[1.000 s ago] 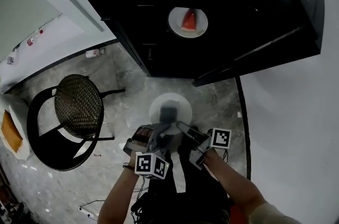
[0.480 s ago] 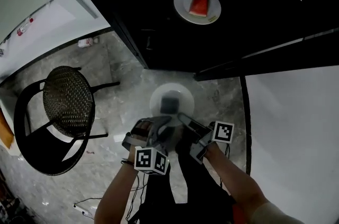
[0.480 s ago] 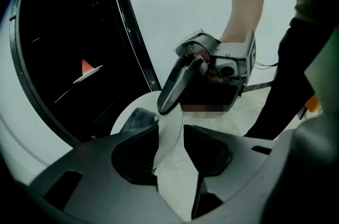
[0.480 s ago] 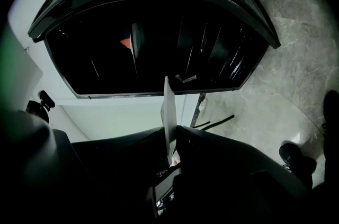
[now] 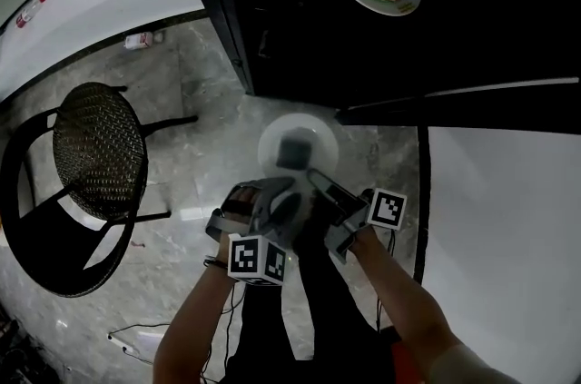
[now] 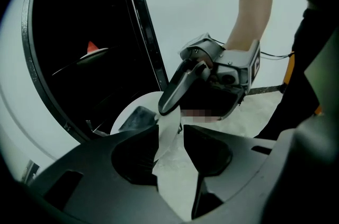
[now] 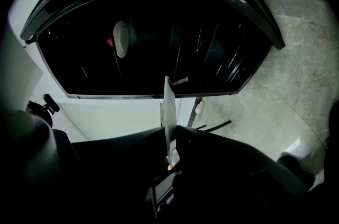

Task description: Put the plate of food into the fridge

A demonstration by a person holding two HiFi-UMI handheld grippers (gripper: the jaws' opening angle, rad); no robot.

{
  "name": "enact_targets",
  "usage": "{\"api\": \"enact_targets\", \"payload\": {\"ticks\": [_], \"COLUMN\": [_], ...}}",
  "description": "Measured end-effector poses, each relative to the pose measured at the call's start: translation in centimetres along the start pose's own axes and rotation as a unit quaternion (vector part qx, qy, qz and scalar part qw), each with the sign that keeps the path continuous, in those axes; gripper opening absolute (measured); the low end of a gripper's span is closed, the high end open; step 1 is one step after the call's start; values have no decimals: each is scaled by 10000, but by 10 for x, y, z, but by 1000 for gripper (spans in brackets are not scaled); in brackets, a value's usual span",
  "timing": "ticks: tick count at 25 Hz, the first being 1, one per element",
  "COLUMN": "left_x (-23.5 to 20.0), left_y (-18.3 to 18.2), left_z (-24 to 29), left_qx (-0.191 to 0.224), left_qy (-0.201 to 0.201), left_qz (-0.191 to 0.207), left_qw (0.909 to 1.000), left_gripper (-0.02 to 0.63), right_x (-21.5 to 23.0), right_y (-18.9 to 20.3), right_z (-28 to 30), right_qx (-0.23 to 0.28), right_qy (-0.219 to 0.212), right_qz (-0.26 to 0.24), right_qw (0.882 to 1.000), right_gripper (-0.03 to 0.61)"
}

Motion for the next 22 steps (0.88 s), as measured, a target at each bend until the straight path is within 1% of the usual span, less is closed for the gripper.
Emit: {"api": "enact_targets", "payload": {"ticks": [3,9,17,22], "left_x": [-4,-18,-32,-37], "left_y": [10,24,36,44], "left_z": [6,11,37,50], "left_qx": [-52,-160,-372,-499], "left_qy": [-15,-76,-104,-155], "left_qz": [30,40,556,787], "left_qw": [10000,9998,9977,9955], "left_gripper": [130,130,130,130], "right_x": [8,10,24,33], "right_y": [-2,-9,-27,-34], "right_z": [9,18,36,44], "right_qx": [-43,38,256,347], "right_qy": [64,101,219,254], "right_qz": [-66,-115,-27,71], "right_qw": [9999,9999,9994,9991], "right_gripper": [41,41,41,41]}}
Point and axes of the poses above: the fingertips, and each gripper's own axes: z forward along the fingers, x to its right, y out of its underside, the point moved 5 cm from there along -z, backward along the fingers, and after that the axes turned 4 degrees about x, right-handed, at the moved point
